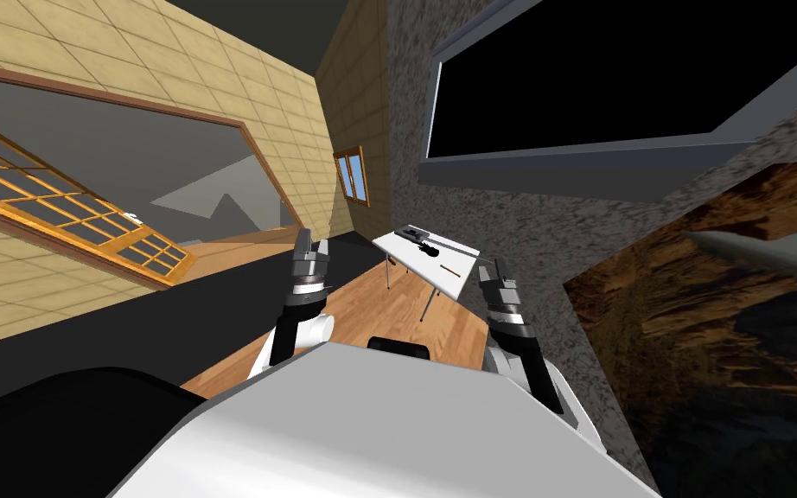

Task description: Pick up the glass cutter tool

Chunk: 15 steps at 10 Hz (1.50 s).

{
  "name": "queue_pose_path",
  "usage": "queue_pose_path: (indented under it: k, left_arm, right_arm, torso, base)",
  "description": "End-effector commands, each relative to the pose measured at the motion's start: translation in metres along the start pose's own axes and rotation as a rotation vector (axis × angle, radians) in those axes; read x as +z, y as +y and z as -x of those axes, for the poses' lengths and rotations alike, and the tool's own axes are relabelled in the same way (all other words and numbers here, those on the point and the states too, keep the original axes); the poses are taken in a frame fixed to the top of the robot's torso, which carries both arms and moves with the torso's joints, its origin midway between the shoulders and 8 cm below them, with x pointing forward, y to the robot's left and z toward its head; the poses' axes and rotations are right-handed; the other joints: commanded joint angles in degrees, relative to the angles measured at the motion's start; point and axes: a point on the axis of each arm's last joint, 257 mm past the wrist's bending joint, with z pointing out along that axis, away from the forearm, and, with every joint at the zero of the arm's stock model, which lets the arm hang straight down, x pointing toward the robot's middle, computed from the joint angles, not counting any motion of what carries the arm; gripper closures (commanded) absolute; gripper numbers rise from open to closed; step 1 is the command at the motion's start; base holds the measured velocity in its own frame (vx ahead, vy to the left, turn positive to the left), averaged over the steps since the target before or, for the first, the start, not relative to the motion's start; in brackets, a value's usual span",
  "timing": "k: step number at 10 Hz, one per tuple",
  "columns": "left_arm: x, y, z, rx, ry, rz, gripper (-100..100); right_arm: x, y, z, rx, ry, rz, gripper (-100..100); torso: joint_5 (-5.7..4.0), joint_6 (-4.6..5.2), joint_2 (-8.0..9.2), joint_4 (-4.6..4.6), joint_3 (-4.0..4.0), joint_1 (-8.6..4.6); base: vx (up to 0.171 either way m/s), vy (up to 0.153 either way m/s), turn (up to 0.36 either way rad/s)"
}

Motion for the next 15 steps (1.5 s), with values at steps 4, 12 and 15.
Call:
queue_pose_path:
  k: [4, 12, 15]
  left_arm:
    - [0.000, 0.000, 0.000, 0.000, 0.000, 0.000, 0]
    - [0.000, 0.000, 0.000, 0.000, 0.000, 0.000, 0]
    - [0.000, 0.000, 0.000, 0.000, 0.000, 0.000, 0]
  right_arm:
    - [-0.004, -0.012, -0.012, -0.147, 0.139, -0.012, -100]
    - [-0.022, -0.039, -0.032, -0.327, 0.357, -0.040, -100]
    - [-0.029, -0.048, -0.037, -0.374, 0.426, -0.049, -100]
  torso:
    - [0.00, 0.00, -0.02, -0.01, -0.01, -0.01]
    - [-0.02, 0.01, -0.15, -0.03, -0.09, -0.08]
    - [-0.03, -0.02, -0.20, -0.05, -0.12, -0.09]
  base:
    - [-0.060, 0.045, 0.082]
    - [-0.030, 0.033, 0.083]
    - [-0.011, 0.025, 0.090]
